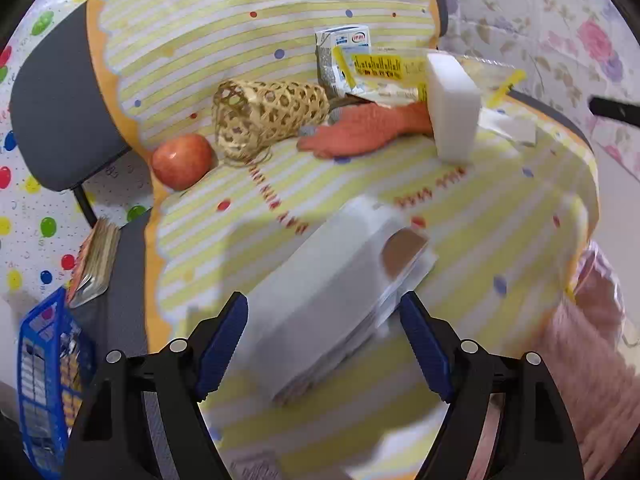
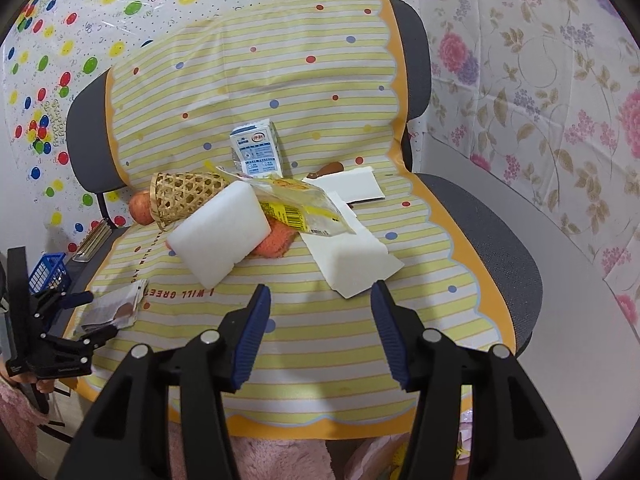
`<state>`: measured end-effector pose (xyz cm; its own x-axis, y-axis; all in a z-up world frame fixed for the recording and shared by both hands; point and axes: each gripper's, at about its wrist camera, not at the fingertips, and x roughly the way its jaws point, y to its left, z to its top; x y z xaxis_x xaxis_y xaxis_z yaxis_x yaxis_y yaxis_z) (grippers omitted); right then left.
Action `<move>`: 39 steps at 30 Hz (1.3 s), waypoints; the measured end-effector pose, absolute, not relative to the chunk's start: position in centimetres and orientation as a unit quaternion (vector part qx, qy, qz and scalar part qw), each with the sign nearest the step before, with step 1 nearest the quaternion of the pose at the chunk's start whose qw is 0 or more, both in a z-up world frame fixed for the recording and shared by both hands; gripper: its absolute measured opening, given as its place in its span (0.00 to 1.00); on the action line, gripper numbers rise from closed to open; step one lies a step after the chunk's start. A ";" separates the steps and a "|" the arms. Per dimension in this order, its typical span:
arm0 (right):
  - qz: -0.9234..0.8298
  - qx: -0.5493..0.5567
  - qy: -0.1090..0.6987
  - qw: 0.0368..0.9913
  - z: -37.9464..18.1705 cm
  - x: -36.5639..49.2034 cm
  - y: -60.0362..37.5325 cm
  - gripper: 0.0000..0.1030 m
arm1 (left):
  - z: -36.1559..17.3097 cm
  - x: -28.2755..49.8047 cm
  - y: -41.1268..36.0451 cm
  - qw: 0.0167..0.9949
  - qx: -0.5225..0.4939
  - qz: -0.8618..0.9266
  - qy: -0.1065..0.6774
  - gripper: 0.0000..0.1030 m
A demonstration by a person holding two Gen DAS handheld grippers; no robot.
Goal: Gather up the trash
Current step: 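Grasp the white paper bag with the left tool and lift it, then lift the paper bag with the left tool while the right tool grasps the snack wrapper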
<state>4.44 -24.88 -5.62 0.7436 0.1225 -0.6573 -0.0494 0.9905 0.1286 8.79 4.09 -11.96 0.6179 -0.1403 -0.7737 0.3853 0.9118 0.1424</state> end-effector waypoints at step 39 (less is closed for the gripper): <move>0.081 0.016 0.351 0.933 -6.2 8.4 -23.6 0.63 | -4.3 8.2 1.6 0.937 -0.020 -0.127 0.326 0.21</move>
<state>8.37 -23.60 -6.16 0.7403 0.1625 -0.6523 -0.1397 0.9864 0.0871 8.24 1.62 -4.31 0.7556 -0.2502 -0.6054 0.2246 0.9671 -0.1193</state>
